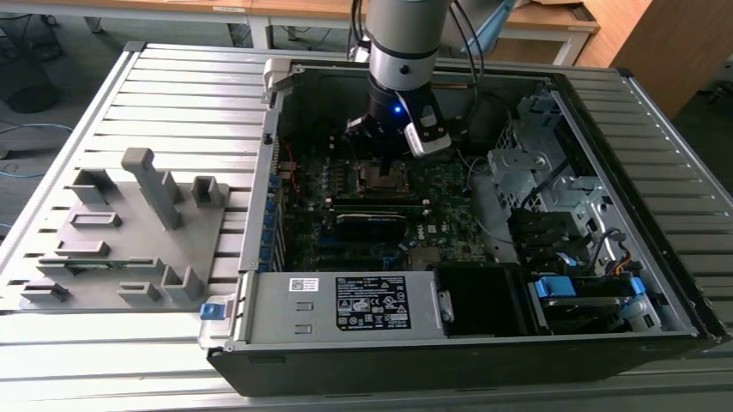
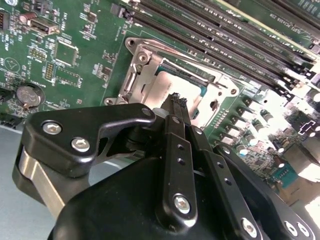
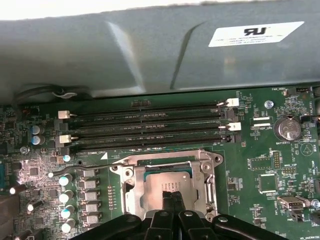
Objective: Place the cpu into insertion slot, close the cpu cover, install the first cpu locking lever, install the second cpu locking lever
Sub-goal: 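Close the cpu cover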
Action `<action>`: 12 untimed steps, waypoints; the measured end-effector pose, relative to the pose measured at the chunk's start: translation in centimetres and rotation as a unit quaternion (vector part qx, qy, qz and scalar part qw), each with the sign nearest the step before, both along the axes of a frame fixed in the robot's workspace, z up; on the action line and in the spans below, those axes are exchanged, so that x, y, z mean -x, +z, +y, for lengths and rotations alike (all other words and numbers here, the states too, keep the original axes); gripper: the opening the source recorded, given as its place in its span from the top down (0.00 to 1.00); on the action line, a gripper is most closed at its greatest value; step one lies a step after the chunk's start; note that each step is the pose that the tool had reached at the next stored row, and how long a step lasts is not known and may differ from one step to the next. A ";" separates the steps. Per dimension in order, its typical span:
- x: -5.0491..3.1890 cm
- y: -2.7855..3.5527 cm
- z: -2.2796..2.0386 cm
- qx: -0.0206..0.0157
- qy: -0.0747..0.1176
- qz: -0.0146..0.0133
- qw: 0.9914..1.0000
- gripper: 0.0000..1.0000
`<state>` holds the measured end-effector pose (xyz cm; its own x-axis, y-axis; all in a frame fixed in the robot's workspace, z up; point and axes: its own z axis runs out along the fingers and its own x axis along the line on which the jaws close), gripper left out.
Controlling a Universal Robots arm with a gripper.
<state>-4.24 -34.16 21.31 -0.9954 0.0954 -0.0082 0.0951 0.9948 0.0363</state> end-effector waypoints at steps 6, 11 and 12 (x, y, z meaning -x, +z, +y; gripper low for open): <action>0.38 -0.13 0.00 0.000 0.000 0.000 1.000 0.89; 0.69 -0.31 0.00 0.000 0.000 0.000 1.000 0.89; 0.83 -0.32 0.00 0.000 0.000 0.000 1.000 0.89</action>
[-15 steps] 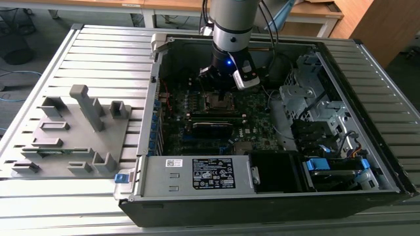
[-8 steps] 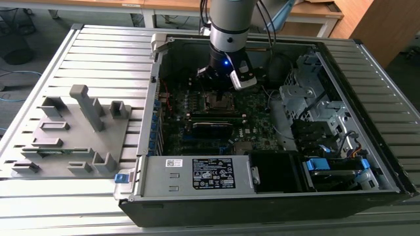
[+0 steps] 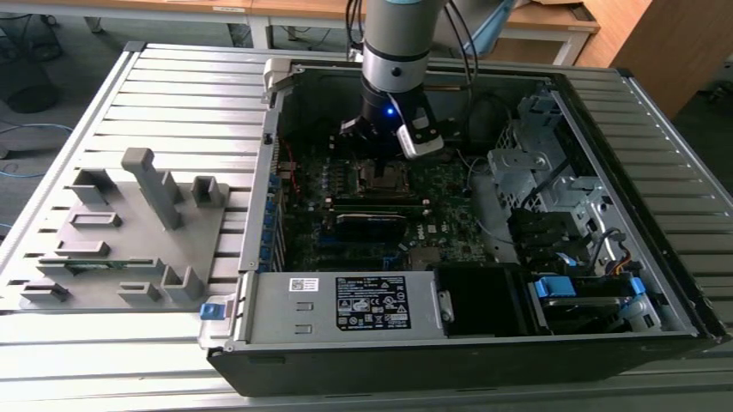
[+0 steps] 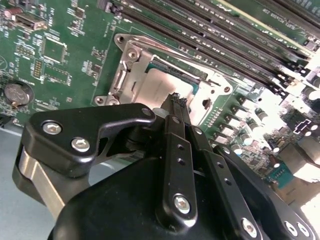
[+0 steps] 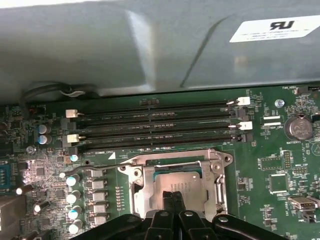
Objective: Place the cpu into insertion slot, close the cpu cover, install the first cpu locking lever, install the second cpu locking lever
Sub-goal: 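Close the cpu cover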
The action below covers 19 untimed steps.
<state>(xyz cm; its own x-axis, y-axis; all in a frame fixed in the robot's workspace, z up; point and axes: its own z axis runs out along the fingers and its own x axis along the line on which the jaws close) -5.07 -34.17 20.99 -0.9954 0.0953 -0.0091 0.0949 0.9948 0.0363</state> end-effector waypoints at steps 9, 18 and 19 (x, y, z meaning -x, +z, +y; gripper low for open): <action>1.16 -0.10 0.00 0.000 0.000 0.000 1.000 0.89; 1.96 -0.44 0.00 0.000 0.000 0.000 1.000 0.89; 2.01 -0.50 0.00 0.000 0.000 0.000 1.000 0.89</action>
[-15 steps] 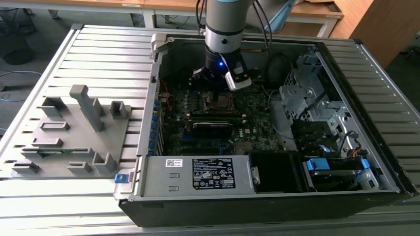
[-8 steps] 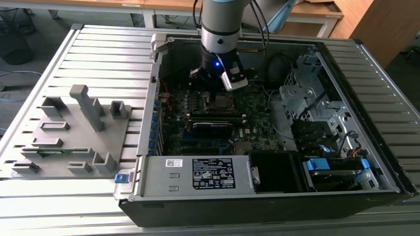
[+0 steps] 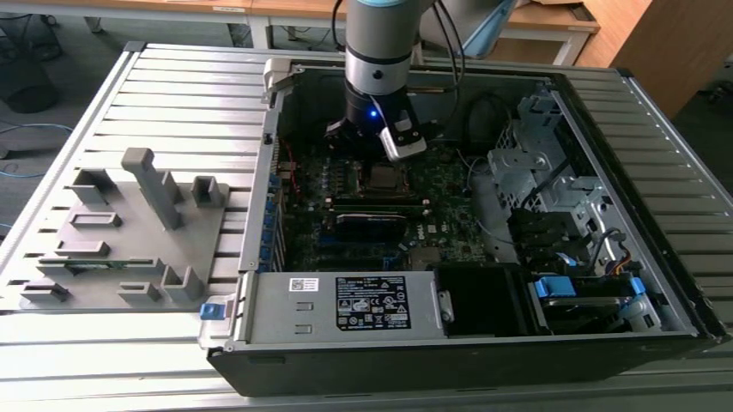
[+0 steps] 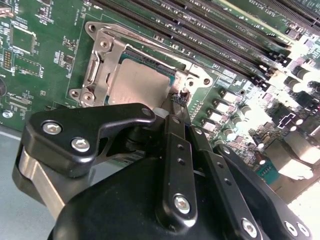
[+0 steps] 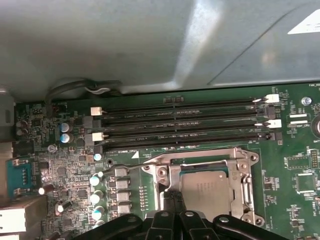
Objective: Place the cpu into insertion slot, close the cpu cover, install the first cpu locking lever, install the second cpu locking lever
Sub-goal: 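Close the cpu cover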
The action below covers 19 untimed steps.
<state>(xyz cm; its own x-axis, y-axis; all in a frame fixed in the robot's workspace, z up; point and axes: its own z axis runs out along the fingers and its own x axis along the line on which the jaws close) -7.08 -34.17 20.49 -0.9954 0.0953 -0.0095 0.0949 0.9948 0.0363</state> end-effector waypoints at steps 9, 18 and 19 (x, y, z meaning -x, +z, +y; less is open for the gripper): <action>0.06 -0.10 0.00 0.000 0.000 0.000 1.000 0.89; 0.18 -0.38 0.00 0.000 0.000 0.000 1.000 0.89; 0.21 -0.40 0.00 0.000 0.000 0.000 1.000 0.89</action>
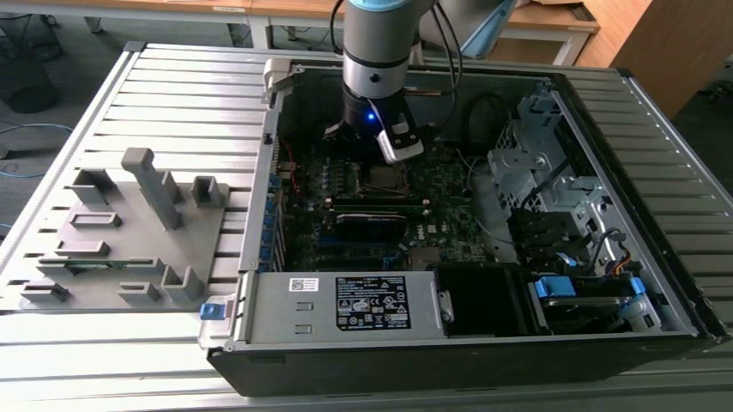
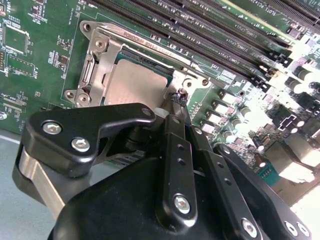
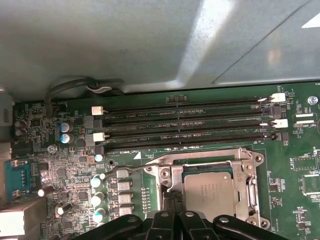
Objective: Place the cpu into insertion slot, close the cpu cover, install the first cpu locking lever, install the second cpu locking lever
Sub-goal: 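Close the cpu cover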
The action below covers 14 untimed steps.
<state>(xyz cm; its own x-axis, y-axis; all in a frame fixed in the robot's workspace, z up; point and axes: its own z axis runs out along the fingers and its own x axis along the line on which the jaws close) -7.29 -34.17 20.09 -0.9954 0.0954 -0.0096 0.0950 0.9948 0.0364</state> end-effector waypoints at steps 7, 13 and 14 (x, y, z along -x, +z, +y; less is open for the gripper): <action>0.08 -0.25 -0.01 0.000 0.000 0.000 1.000 0.89; 0.08 -0.32 -0.01 0.000 0.000 0.000 1.000 0.89; 0.09 -0.32 -0.01 0.000 0.000 0.000 1.000 0.89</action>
